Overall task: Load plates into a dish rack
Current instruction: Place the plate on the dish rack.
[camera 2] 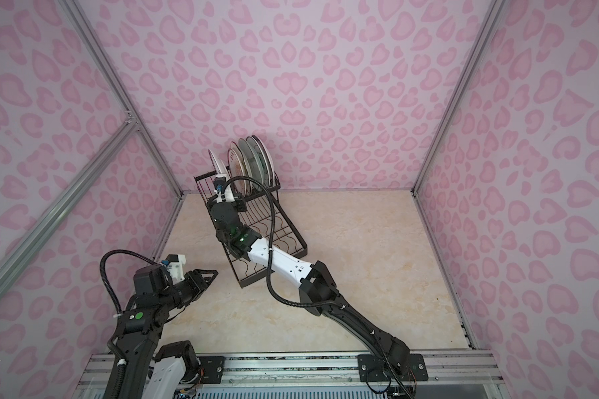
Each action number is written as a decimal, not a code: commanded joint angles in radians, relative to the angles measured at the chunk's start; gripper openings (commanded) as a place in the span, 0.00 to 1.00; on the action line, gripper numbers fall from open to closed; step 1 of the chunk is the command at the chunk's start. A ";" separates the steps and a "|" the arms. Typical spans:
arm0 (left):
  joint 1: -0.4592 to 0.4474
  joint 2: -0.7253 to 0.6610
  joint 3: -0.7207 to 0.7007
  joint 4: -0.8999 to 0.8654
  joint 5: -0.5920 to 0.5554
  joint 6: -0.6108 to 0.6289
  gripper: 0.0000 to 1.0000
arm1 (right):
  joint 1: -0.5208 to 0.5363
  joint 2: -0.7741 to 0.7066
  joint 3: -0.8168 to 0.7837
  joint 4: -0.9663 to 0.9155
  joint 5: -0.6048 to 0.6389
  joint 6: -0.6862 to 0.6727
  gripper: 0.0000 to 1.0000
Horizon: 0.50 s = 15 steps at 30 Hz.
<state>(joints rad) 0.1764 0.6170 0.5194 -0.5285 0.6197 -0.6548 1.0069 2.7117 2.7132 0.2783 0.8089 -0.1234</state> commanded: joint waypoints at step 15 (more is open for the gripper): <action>-0.004 0.002 0.008 0.007 0.000 0.014 0.43 | 0.001 0.004 0.003 0.029 -0.002 0.002 0.40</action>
<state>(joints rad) 0.1719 0.6178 0.5194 -0.5285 0.6197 -0.6544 1.0069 2.7113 2.7132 0.2871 0.8131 -0.1238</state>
